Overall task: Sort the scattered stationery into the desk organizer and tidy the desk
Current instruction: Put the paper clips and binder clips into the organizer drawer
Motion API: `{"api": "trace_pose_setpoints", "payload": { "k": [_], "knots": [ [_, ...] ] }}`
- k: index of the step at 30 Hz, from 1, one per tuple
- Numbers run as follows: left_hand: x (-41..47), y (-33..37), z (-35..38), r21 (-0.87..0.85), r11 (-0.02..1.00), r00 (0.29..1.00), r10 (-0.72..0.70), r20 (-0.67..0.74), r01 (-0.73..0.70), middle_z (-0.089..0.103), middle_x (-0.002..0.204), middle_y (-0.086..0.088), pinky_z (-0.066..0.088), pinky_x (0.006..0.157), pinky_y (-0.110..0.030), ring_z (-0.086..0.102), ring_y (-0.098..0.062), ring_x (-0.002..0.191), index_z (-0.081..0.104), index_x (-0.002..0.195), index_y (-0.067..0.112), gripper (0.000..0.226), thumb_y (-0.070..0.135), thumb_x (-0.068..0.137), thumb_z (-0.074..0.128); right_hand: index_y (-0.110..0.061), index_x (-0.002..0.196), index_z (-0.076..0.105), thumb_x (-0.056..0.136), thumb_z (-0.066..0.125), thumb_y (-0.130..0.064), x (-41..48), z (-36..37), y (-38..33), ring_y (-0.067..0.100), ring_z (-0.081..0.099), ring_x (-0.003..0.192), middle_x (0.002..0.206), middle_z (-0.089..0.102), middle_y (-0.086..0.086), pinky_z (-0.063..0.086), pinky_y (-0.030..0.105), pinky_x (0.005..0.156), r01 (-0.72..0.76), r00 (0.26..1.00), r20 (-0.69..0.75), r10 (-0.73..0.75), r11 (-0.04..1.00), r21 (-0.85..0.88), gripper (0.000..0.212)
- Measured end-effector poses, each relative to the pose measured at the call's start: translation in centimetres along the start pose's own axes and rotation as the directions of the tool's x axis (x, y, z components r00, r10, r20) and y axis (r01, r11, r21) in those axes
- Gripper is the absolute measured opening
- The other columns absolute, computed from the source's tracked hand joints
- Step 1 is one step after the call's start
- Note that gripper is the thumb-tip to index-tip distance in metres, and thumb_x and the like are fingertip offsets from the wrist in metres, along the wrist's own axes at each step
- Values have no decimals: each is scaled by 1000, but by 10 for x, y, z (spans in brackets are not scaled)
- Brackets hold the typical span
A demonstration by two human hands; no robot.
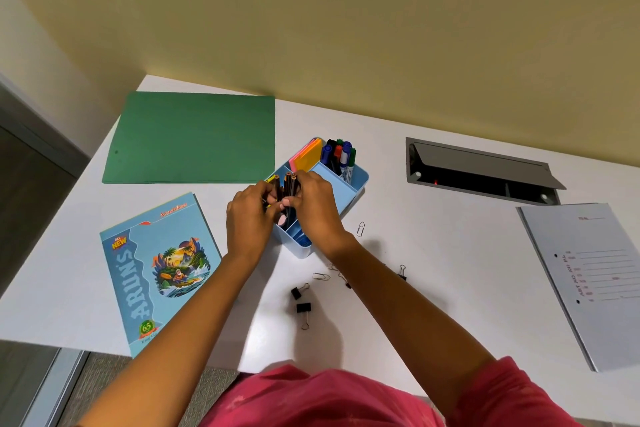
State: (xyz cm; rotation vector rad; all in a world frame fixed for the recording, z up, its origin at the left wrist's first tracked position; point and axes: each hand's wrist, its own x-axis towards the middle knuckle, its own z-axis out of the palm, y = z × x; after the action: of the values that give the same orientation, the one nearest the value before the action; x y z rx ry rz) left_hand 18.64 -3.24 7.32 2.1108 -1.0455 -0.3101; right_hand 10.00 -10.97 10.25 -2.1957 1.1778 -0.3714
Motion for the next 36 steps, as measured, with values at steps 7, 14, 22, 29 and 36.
{"api": "trace_pose_setpoints", "payload": {
  "k": [7,14,22,29,36],
  "knots": [
    [-4,1,4,-68,998,1000,-7,-22,6,64,92,-2,46,75,-39,57,-27,86,59,106,12,30,5,79,70,-8,110,55,82,73,-17,4,3,1,28,58,94,107,60,13,51,38,79,-13,999,30,14,1000,-20,35],
    [-13,2,1,-91,994,996,-60,-73,53,60,100,-8,34,74,-28,52,-26,93,55,117,12,39,9,81,71,-11,120,56,74,80,-20,0,-10,3,25,60,95,110,60,12,53,39,80,-55,998,32,53,995,78,53],
    [-45,0,-1,-335,854,884,-455,-107,398,57,114,-11,43,86,-37,58,-31,101,44,132,13,44,23,92,59,-6,108,62,91,60,-10,-23,-40,36,19,59,88,100,59,10,53,24,78,5,953,-291,79,961,277,18],
    [-57,3,10,-271,839,879,-470,80,473,66,102,-4,55,83,-47,67,-33,87,40,144,24,51,39,96,49,5,93,68,93,40,-7,-48,-31,89,32,67,84,87,65,22,57,31,72,170,890,-428,-157,985,-7,30],
    [-54,14,12,-244,828,863,-492,118,505,68,98,-8,57,80,-44,68,-31,83,37,146,21,54,37,96,50,2,113,62,97,39,-13,-67,-24,70,18,60,102,107,64,13,48,18,89,216,954,-264,-145,940,263,31]
  ]
}}
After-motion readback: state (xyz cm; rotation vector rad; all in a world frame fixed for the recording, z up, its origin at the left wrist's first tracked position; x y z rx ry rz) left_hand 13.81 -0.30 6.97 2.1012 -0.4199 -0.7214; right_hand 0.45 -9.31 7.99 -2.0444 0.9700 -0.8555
